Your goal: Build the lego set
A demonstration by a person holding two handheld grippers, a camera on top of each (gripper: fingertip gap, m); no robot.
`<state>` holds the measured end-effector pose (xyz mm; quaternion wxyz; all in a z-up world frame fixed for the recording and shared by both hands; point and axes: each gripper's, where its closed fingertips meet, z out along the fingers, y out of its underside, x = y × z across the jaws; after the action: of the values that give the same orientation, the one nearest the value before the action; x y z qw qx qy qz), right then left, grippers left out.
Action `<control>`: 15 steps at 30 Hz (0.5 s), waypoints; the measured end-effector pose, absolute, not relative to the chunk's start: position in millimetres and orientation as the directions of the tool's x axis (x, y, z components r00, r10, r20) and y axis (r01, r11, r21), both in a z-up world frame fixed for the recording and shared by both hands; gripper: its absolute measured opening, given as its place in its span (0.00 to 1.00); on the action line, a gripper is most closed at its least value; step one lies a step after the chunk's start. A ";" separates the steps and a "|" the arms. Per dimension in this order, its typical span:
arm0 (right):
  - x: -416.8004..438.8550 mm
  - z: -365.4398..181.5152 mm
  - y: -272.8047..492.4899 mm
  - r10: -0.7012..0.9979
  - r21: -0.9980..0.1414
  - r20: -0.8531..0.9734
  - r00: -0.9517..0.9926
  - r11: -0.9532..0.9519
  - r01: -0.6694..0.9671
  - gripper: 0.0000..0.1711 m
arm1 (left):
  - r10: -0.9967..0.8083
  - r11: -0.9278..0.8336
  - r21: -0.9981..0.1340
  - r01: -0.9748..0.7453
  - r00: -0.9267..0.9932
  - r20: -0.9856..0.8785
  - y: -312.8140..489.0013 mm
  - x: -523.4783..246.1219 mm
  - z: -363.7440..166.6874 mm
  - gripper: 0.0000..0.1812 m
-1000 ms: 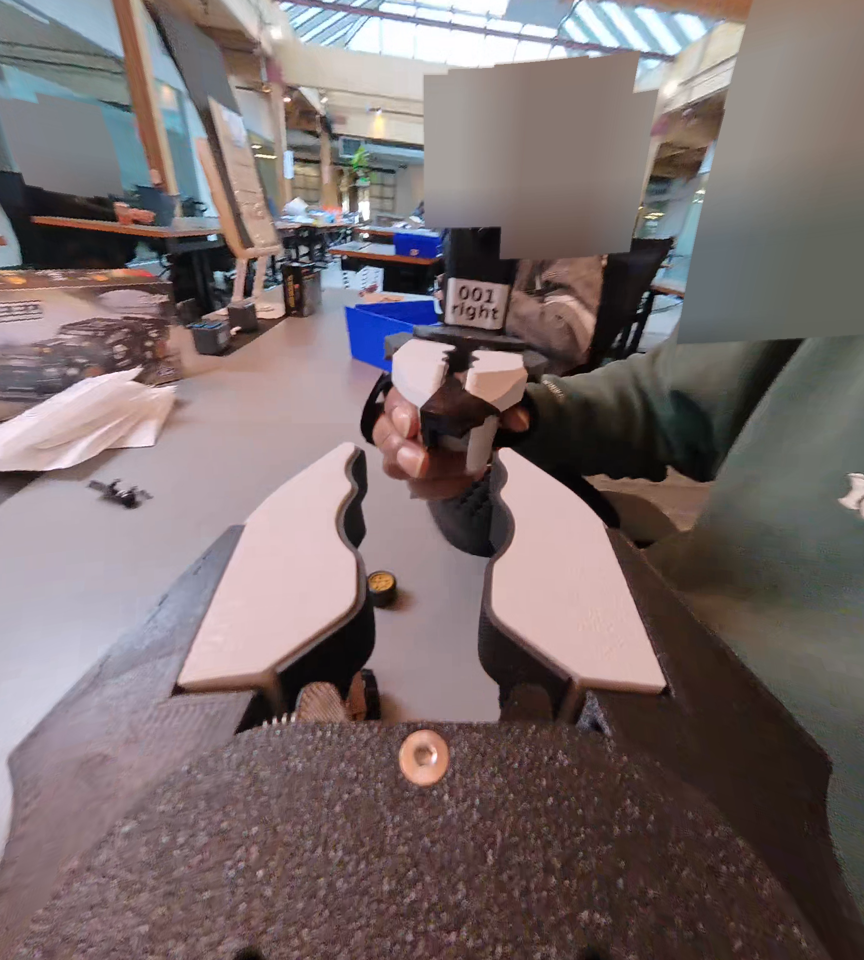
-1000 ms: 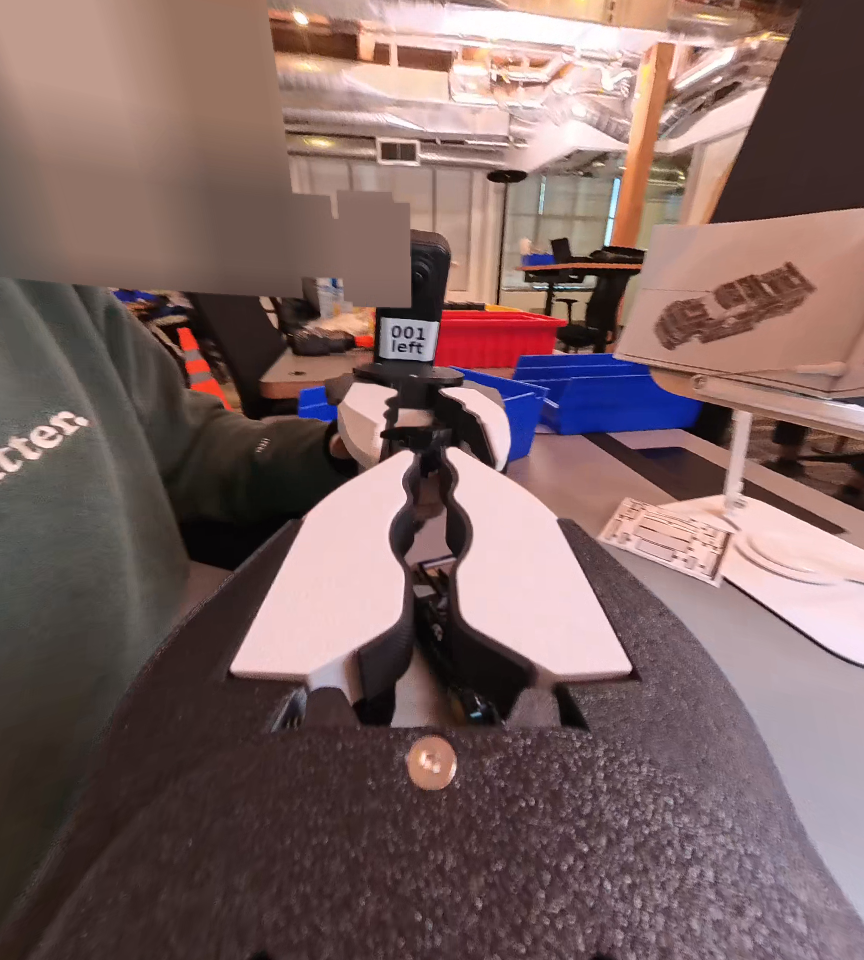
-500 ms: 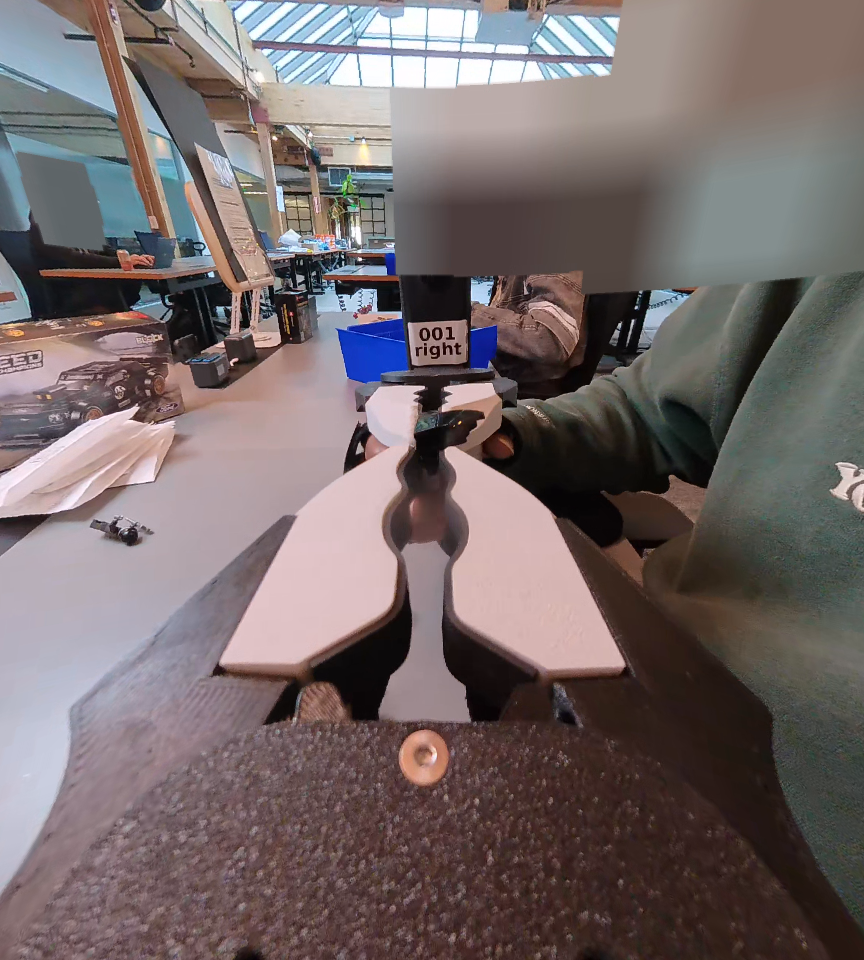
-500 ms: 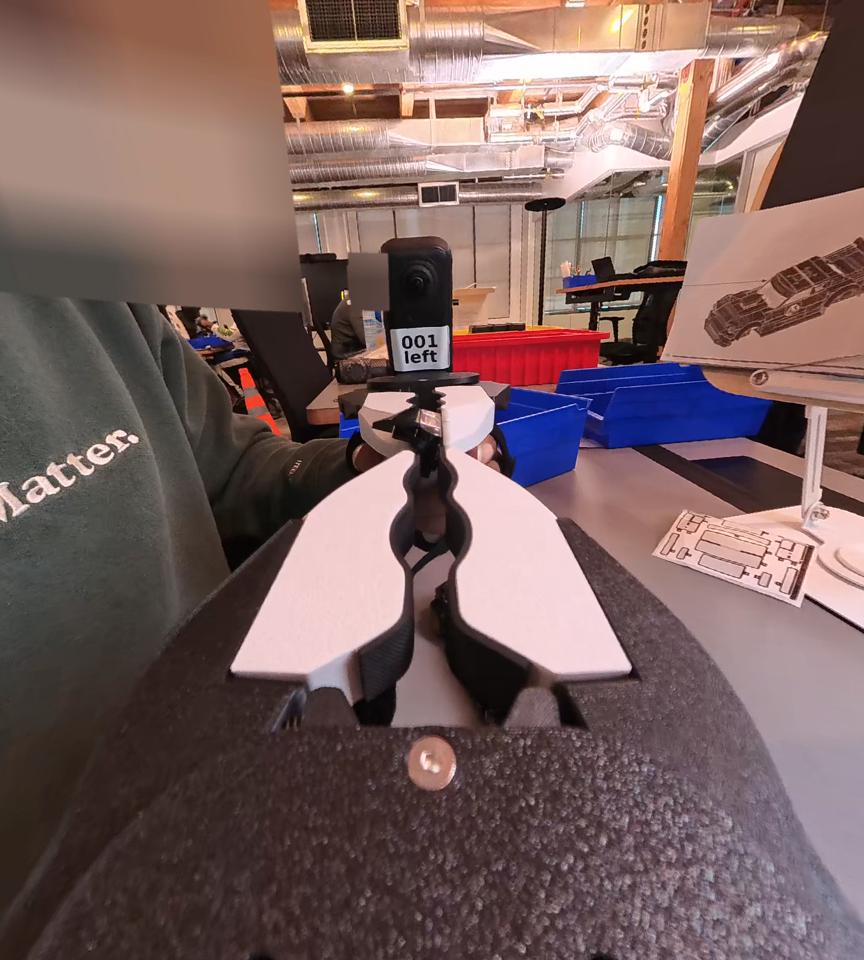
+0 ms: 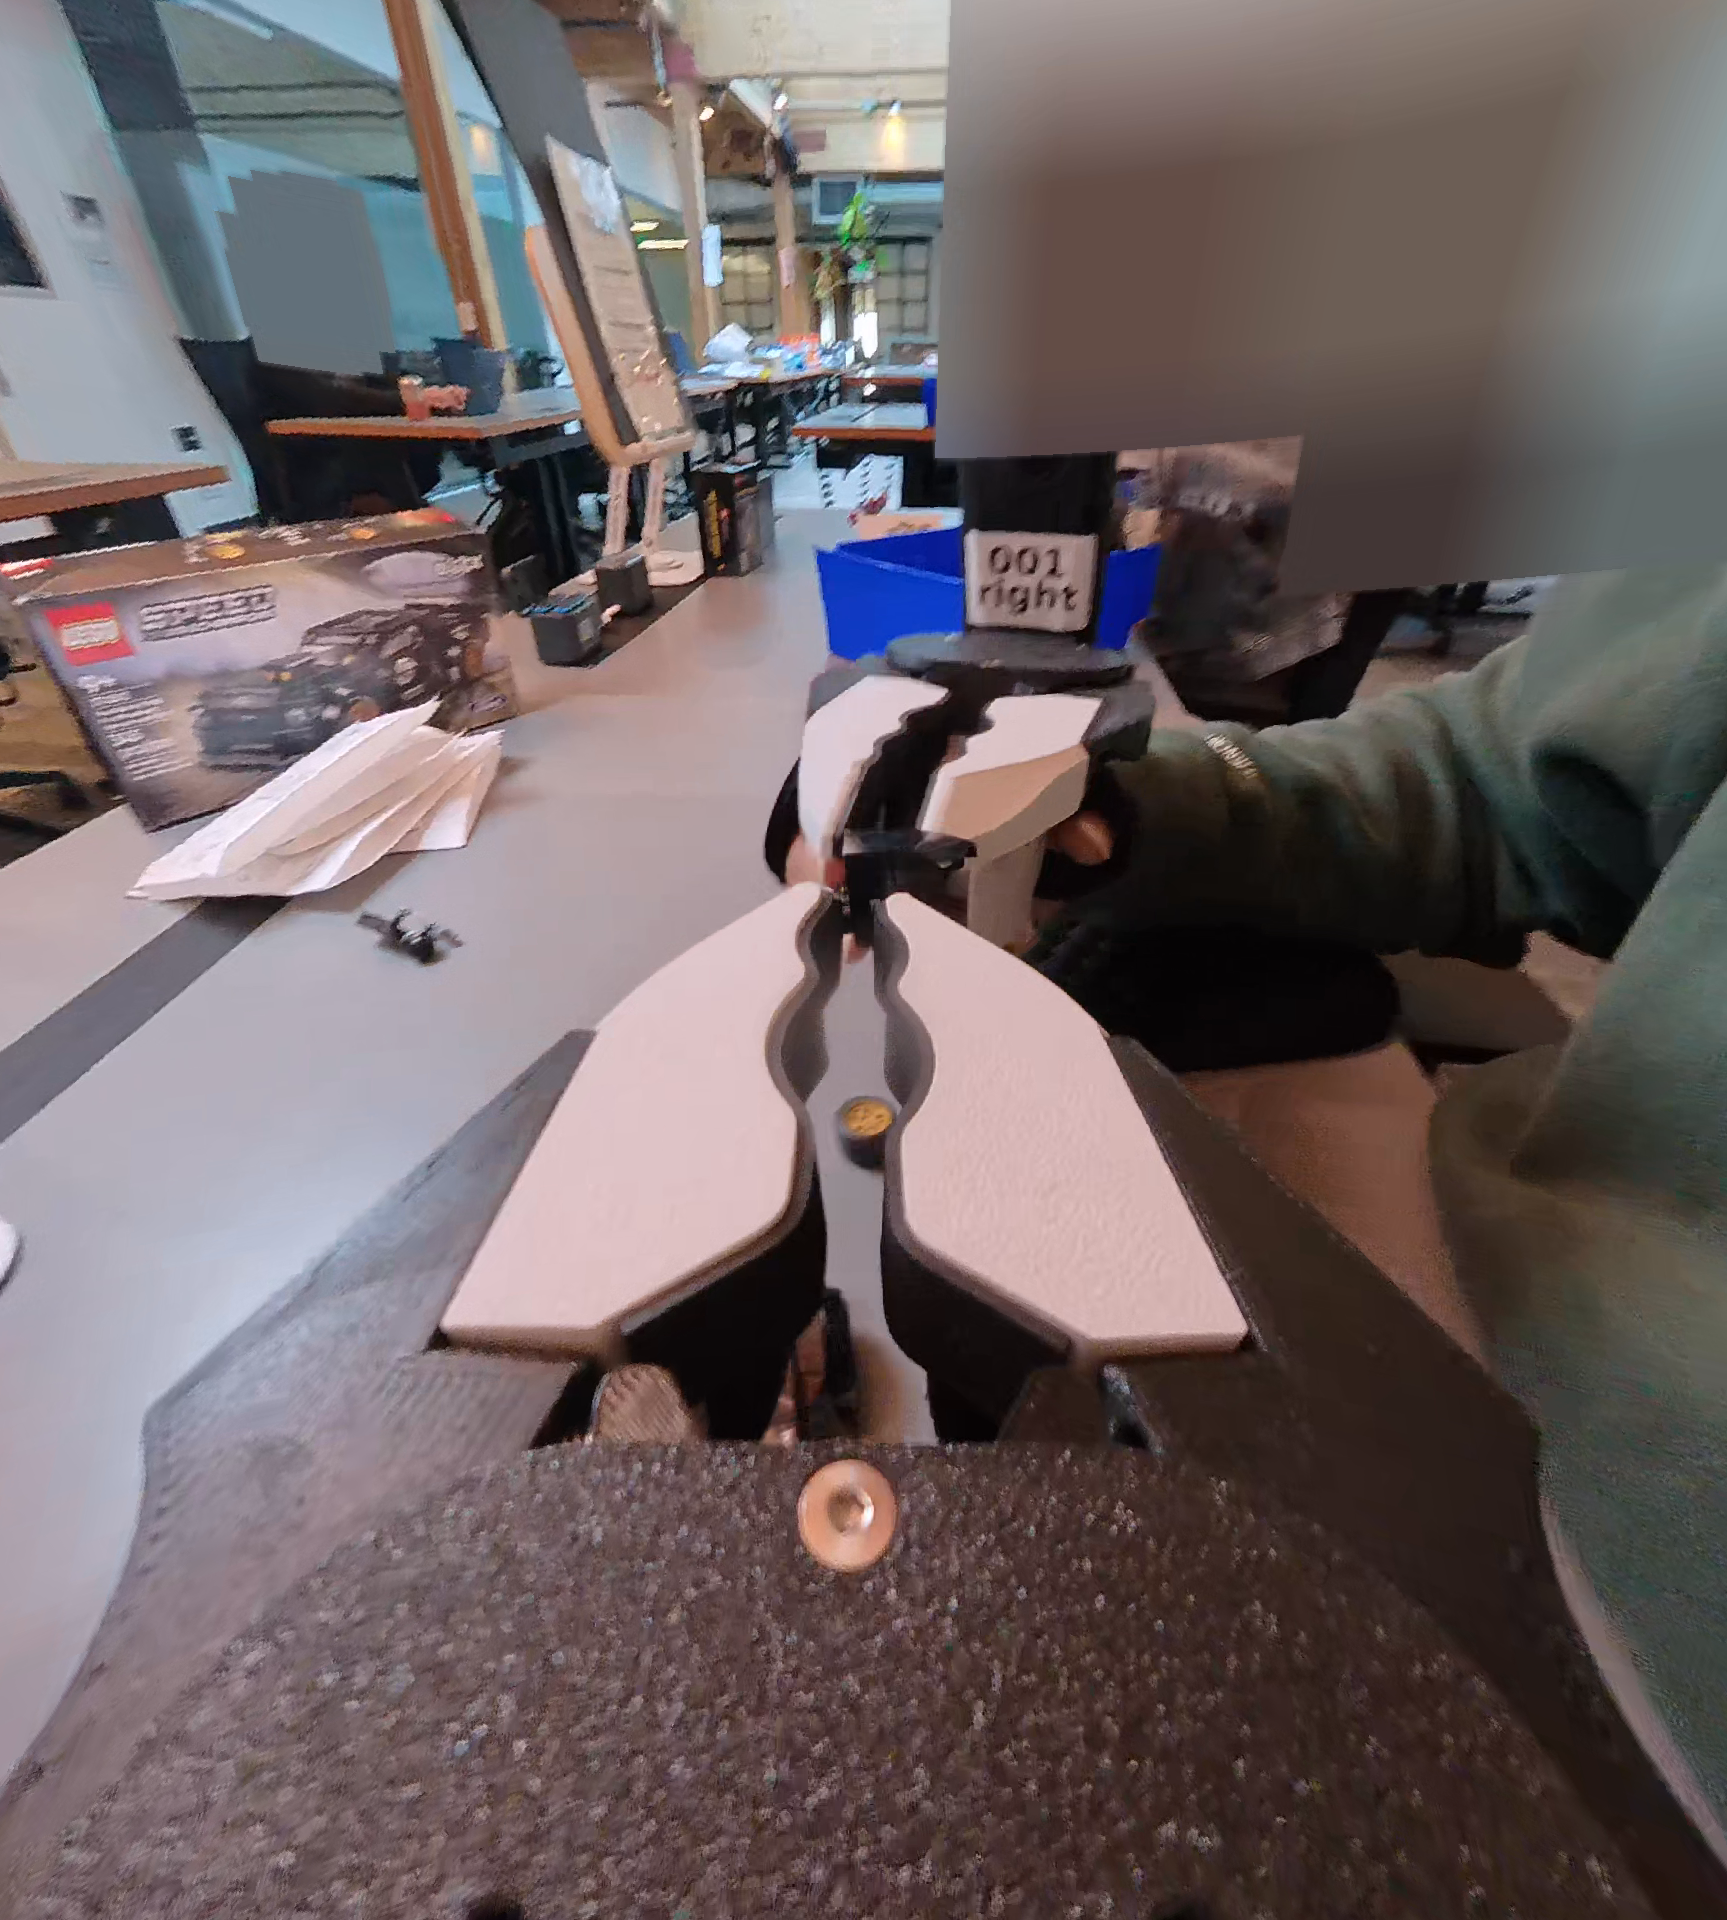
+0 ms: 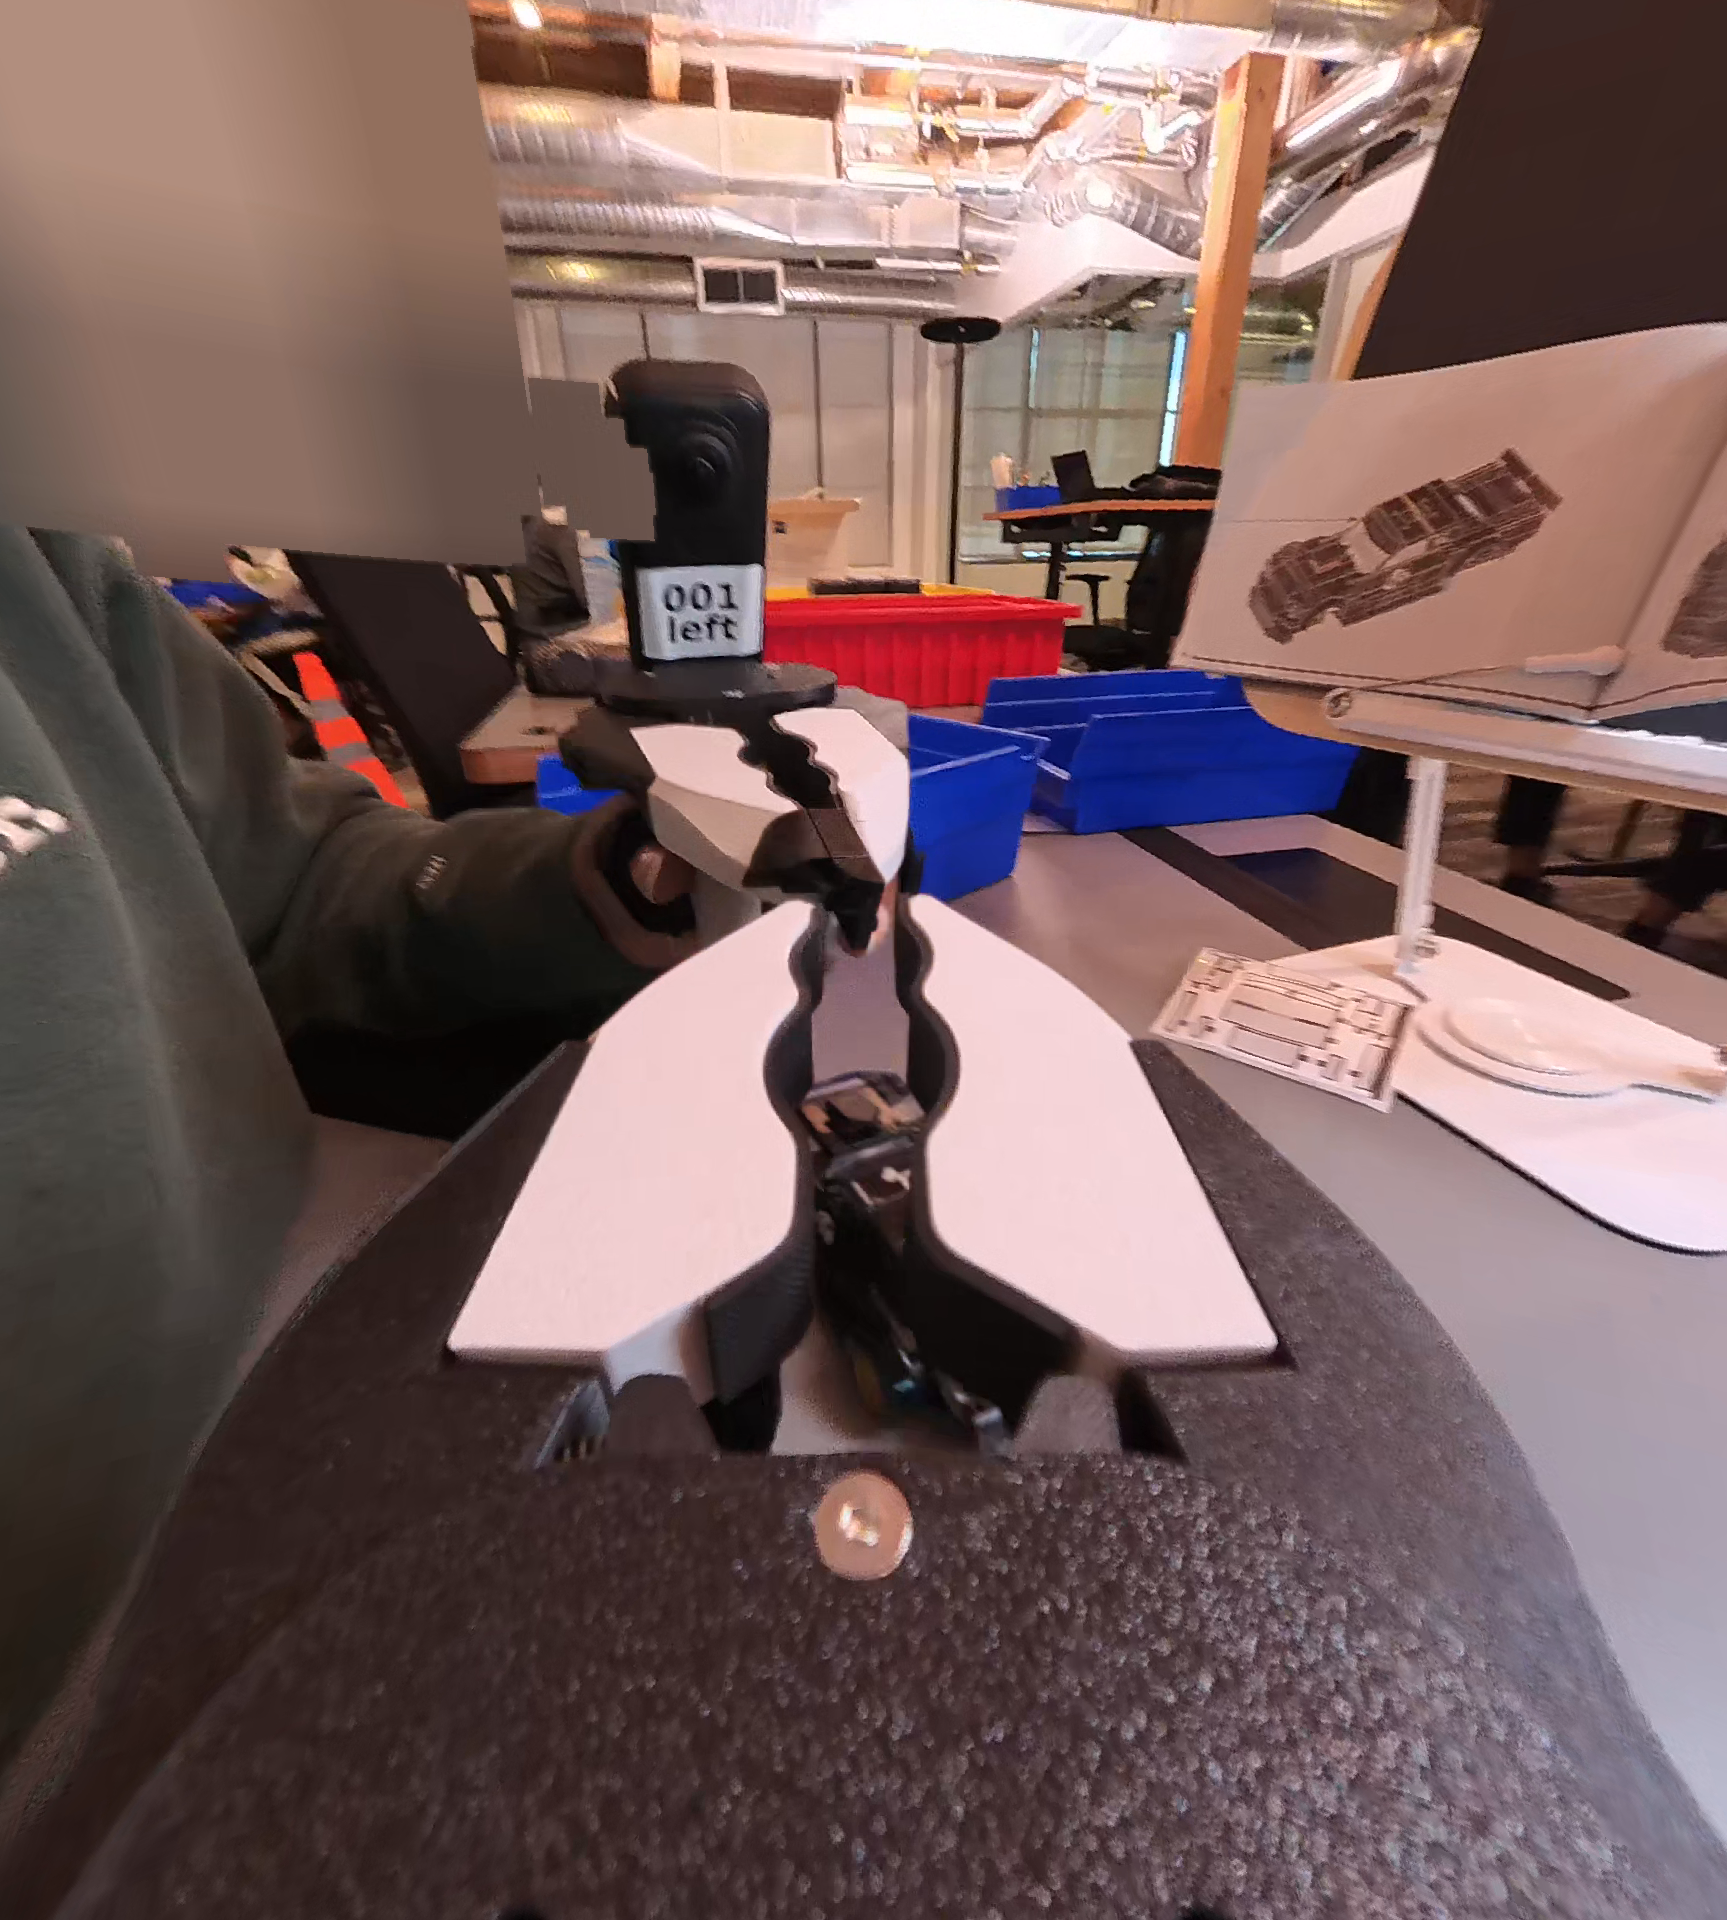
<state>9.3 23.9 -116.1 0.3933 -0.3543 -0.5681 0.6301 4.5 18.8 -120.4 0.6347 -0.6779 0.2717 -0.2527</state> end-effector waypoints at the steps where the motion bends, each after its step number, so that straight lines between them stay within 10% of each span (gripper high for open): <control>1: 9.8 -116.9 26.6 0.909 -0.996 0.034 -0.415 -0.005 -0.091 0.08 | -0.674 -0.054 -0.996 -0.074 0.739 -0.019 20.4 2.4 -123.0 0.03; 15: -0.8 -143.9 20.7 0.845 -0.868 0.467 -0.262 0.494 0.046 0.17 | -0.595 -0.094 -0.947 -0.308 0.780 -0.195 31.8 -5.9 -152.9 0.03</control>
<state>-0.8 20.7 -143.9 0.5157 -0.3209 -0.6936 0.3871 -5.9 31.8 -152.9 0.5979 -0.7297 0.3092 -0.1199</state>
